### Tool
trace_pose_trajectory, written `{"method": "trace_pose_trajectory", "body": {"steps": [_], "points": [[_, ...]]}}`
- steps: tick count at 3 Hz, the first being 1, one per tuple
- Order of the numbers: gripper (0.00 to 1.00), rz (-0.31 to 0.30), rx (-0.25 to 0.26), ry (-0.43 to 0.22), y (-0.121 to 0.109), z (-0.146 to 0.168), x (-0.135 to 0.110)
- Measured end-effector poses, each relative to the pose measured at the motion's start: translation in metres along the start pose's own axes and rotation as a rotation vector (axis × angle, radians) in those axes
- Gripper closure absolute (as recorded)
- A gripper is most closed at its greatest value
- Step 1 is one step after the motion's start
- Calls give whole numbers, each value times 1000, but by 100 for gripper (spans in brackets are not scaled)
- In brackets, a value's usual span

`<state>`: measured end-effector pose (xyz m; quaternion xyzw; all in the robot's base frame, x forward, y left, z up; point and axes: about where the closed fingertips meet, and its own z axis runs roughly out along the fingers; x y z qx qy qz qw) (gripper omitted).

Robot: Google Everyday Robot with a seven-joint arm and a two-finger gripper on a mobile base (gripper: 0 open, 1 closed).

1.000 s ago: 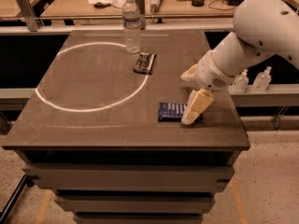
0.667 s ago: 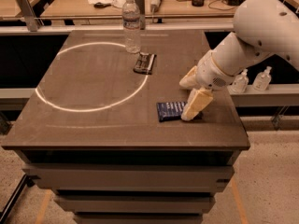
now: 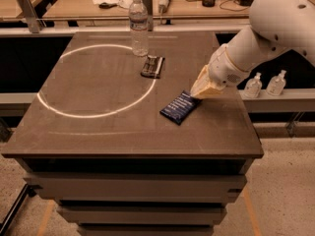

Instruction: Move rxbar blueberry near rxbar chocolate

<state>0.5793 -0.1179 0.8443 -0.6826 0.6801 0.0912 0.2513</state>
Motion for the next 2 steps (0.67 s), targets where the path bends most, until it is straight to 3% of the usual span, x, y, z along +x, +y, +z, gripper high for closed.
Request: {"method": "trace_pose_trajectory", "body": {"steps": [1, 2], "points": [[80, -3, -3, 0, 1, 1, -1], [56, -6, -1, 2, -5, 1, -2]]}}
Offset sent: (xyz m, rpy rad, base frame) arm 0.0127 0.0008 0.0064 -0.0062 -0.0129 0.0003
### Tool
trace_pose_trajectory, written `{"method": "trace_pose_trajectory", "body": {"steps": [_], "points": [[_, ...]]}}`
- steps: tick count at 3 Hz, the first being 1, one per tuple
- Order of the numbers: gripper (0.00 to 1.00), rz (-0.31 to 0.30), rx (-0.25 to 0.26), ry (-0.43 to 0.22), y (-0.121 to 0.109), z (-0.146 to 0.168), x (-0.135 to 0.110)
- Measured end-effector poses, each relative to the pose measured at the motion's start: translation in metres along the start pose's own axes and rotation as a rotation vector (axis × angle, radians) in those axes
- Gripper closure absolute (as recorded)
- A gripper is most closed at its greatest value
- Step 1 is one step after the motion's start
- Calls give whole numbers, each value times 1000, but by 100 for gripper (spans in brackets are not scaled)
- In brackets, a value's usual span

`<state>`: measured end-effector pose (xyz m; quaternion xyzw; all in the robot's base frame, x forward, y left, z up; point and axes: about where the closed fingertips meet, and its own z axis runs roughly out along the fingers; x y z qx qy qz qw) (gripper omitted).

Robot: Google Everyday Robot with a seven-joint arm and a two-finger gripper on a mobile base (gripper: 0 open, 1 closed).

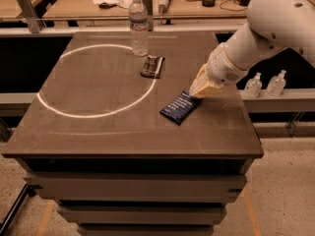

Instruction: Move rxbar blueberry near rxbar chocolate

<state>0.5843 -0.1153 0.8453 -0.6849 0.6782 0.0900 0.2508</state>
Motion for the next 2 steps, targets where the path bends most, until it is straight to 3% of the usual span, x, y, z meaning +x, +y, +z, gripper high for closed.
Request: {"method": "trace_pose_trajectory", "body": {"steps": [1, 2], "points": [[34, -13, 2, 3, -5, -2, 2], [10, -80, 18, 24, -8, -29, 7]]}}
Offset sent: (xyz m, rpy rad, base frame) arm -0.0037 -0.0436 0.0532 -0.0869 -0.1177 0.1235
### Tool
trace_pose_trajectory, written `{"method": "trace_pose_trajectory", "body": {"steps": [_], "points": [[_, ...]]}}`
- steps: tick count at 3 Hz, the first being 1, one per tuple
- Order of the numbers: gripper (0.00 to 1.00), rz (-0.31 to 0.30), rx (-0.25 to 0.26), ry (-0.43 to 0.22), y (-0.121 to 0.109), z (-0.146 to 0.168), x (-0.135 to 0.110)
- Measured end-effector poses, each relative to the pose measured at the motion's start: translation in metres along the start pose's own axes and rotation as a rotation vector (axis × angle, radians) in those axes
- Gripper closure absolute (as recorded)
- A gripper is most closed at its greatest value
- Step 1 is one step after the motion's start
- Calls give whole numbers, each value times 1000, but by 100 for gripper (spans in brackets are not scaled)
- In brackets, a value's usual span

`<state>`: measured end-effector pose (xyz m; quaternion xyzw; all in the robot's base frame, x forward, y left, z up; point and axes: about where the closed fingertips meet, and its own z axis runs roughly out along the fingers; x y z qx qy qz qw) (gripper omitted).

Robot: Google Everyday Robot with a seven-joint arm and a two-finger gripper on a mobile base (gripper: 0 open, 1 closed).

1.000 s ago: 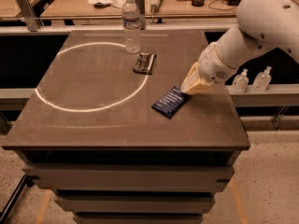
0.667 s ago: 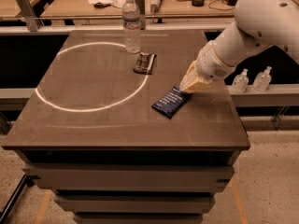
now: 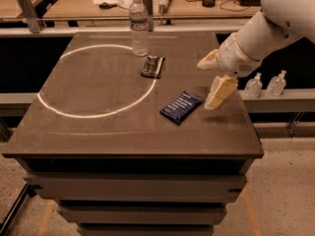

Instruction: Move rxbar blueberry near rxbar chocolate

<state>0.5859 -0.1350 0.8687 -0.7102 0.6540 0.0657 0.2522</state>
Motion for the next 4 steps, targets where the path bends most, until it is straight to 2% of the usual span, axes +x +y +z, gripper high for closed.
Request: {"method": "trace_pose_trajectory", "body": {"steps": [1, 2, 3, 4], "points": [[0, -117, -26, 13, 9, -13, -4], [0, -255, -96, 47, 18, -13, -12], [0, -434, -186, 103, 30, -3, -29], [0, -580, -256, 137, 42, 10, -39]]}}
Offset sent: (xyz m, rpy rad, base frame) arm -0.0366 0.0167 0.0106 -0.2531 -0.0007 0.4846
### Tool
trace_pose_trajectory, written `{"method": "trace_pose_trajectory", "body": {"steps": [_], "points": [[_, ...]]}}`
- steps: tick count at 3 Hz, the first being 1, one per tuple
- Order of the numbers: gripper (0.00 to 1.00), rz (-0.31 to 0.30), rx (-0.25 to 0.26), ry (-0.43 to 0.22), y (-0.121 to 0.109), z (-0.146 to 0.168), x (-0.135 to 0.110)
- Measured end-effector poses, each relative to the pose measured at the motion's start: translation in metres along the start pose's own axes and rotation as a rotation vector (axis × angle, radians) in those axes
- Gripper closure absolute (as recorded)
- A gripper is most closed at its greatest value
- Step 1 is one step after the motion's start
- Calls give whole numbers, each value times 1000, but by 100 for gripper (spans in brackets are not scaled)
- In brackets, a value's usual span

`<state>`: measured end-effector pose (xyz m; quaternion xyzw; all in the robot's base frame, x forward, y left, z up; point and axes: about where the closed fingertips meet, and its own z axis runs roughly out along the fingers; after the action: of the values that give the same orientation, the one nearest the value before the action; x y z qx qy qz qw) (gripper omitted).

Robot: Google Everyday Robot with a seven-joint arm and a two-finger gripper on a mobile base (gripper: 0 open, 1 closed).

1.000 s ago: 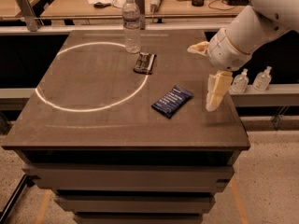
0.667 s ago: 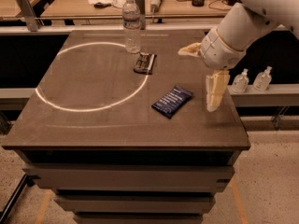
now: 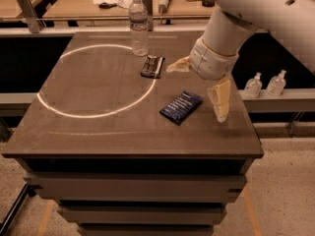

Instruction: Move rxbar blueberry near rxbar chocolate

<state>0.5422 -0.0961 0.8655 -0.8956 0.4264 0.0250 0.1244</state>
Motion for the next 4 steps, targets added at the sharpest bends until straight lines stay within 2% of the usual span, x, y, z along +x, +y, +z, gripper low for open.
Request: {"method": "trace_pose_trajectory", "body": {"steps": [1, 2, 3, 4], "points": [[0, -44, -22, 39, 0, 20, -4], [18, -67, -39, 79, -5, 39, -6], [41, -62, -50, 104, -8, 46, -5], [65, -62, -50, 104, -9, 42, -5]]}}
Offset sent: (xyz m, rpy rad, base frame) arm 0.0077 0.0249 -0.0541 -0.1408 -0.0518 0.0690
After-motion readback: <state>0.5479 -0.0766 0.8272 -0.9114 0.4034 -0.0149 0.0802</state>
